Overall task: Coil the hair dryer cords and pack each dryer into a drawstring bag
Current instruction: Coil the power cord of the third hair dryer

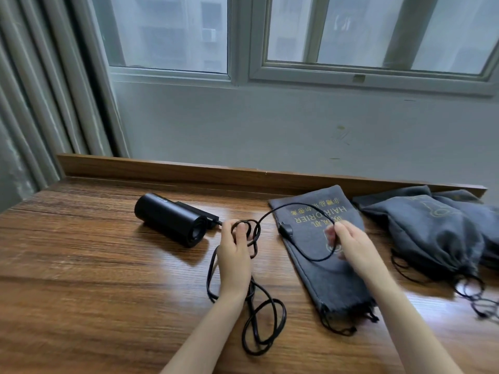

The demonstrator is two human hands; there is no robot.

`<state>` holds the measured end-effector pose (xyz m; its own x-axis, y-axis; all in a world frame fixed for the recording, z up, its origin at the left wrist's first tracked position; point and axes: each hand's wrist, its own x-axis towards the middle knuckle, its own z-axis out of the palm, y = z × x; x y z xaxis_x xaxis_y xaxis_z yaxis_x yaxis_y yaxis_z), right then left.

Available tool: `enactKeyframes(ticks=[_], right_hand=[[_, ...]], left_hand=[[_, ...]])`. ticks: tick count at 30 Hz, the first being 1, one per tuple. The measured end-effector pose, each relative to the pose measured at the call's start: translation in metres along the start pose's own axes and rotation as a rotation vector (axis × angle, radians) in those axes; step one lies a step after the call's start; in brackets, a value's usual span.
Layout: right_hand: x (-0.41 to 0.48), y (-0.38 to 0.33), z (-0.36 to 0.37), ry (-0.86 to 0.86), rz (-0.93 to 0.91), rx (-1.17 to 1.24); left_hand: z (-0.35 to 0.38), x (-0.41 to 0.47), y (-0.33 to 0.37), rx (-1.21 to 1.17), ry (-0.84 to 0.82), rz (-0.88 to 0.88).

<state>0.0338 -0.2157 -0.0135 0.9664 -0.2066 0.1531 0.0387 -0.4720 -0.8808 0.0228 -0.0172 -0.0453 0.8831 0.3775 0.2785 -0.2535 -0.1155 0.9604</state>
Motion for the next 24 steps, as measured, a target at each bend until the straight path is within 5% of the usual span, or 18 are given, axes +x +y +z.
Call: enactKeyframes(ticks=[4, 7, 10, 15, 20, 24], right_hand=[[-0.026, -0.024, 0.012, 0.352, -0.569, -0.133], [-0.04, -0.035, 0.033, 0.036, -0.86, -0.223], [-0.039, -0.027, 0.052, -0.154, -0.799, -0.454], [-0.03, -0.014, 0.05, 0.114, -0.781, -0.771], [-0.025, -0.016, 0.042, 0.192, -0.557, -0.357], [-0.022, -0.016, 0.038, 0.097, -0.251, 0.184]], left_hand=[[0.003, -0.004, 0.0, 0.144, -0.036, 0.112], [0.004, -0.006, -0.002, 0.182, -0.116, 0.127], [0.005, -0.007, -0.003, 0.147, -0.19, 0.185], [0.007, -0.005, 0.0, -0.005, -0.231, 0.068], [0.007, 0.0, -0.002, -0.136, -0.166, -0.183], [0.01, 0.0, -0.001, -0.104, -0.211, -0.212]])
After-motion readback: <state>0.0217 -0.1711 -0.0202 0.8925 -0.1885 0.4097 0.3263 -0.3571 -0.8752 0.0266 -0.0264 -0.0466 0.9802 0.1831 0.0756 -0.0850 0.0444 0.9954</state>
